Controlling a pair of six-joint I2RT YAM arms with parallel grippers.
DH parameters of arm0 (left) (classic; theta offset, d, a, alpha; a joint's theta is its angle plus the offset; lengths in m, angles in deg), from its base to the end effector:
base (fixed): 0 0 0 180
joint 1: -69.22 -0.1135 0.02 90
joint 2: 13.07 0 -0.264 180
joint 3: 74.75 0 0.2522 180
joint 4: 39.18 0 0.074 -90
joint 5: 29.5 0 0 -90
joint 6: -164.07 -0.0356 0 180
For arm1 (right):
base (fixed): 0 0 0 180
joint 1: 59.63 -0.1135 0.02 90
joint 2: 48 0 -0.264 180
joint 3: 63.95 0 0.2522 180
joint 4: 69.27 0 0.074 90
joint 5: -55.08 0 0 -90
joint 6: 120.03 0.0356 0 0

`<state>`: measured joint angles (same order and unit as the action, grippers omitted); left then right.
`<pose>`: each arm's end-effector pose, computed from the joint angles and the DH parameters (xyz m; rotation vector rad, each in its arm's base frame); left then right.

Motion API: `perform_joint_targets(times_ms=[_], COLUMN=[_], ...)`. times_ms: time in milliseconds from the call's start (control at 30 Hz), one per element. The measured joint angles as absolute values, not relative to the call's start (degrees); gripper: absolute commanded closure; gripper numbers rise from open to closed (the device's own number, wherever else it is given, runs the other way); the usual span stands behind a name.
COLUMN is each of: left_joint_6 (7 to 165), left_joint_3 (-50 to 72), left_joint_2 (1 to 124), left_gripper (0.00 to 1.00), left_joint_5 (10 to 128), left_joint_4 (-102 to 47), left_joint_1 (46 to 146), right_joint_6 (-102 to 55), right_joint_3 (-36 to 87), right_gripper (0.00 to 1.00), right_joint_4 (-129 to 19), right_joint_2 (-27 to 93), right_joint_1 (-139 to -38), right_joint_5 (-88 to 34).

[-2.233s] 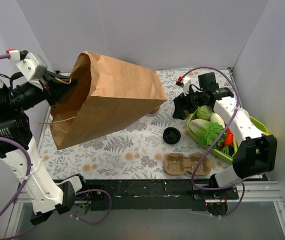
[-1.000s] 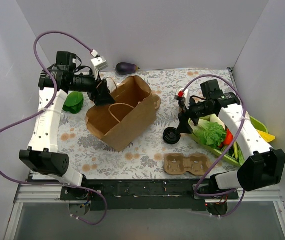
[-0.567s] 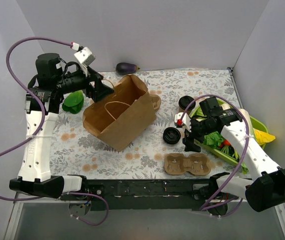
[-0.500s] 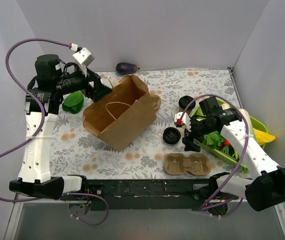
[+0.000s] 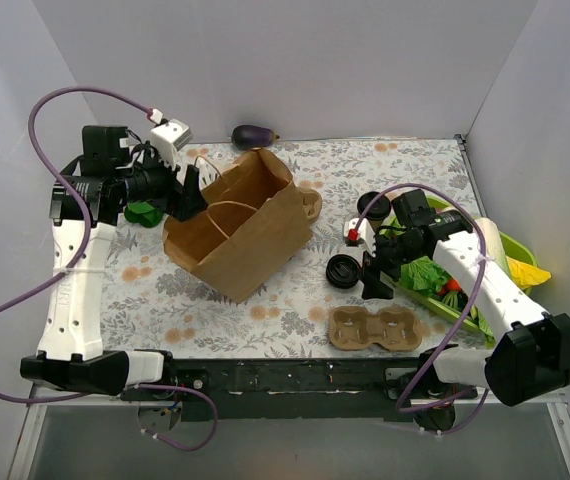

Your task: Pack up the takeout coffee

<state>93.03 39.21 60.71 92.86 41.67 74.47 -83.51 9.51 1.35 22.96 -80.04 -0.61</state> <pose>0.2152 -0.0389 0.4619 0.0294 2.2929 -0.8637 0.2033 0.0971 0.2781 -1.6517 1.9435 0.6134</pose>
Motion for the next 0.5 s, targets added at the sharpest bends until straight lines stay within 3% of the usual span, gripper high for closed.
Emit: perform_joint_targets(times_ms=[367, 467, 500], left_joint_6=[90.94, 89.97, 89.19], left_joint_3=[37.94, 37.94, 37.94], left_joint_2=[61.58, 61.58, 61.60], left_gripper=[0.63, 0.89, 0.93], left_joint_5=[89.80, 89.80, 89.80], left_joint_4=[47.25, 48.47, 49.00], left_joint_1=[74.47, 74.47, 74.47], right_joint_6=[-82.92, -82.92, -82.92], right_joint_3=[12.31, 12.33, 12.33], right_gripper=[0.02, 0.02, 0.02], right_joint_4=[0.78, 0.63, 0.50], right_joint_2=[26.63, 27.42, 27.66], right_joint_1=[-80.61, -80.78, -80.82], right_joint_5=[0.06, 0.08, 0.08])
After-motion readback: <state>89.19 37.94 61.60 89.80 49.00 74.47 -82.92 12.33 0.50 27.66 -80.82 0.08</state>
